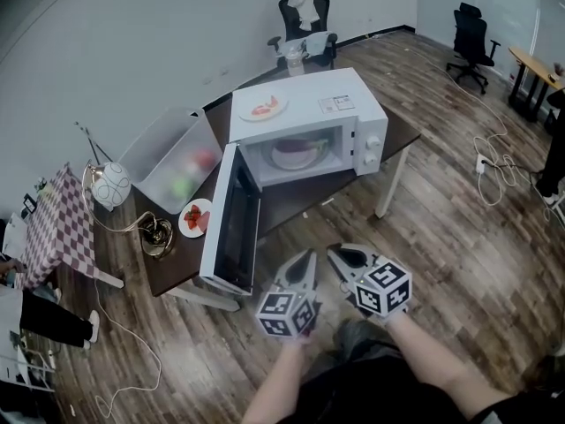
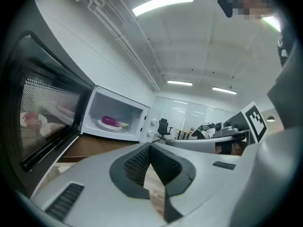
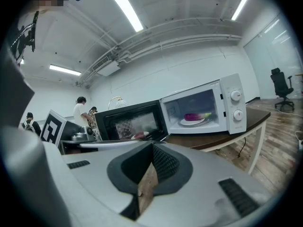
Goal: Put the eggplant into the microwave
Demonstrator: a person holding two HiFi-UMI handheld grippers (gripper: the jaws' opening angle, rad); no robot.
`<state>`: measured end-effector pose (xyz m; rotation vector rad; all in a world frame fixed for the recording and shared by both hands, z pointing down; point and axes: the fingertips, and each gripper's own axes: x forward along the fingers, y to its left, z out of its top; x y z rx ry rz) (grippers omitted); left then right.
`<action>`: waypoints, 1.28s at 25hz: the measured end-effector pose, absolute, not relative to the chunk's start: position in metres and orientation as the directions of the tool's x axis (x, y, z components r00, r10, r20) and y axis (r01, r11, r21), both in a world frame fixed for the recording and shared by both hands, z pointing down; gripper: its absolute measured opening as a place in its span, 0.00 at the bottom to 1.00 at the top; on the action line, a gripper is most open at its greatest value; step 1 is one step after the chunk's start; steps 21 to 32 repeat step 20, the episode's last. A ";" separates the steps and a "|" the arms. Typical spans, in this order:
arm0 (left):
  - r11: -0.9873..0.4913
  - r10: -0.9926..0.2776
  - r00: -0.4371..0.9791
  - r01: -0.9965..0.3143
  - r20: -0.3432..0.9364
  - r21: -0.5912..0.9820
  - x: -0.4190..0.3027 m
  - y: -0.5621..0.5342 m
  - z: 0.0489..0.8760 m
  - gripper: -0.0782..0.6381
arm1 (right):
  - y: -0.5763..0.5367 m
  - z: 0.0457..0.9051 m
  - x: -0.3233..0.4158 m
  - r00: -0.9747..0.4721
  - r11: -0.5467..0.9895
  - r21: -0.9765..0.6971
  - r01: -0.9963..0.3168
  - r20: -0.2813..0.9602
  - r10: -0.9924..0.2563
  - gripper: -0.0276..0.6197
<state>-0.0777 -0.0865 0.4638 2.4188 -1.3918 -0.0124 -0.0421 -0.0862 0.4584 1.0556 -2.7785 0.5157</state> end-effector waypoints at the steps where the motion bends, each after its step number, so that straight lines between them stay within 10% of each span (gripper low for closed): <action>1: -0.457 -0.840 0.517 -0.837 0.163 0.300 -0.079 -0.082 0.463 0.11 | -0.082 0.457 -0.043 -0.750 0.700 -0.268 -0.662 0.233 -0.620 0.04; 32: -0.427 -0.842 0.502 -0.844 0.198 0.326 -0.070 -0.013 0.484 0.11 | -0.014 0.470 -0.023 -0.747 0.694 -0.276 -0.665 0.243 -0.619 0.04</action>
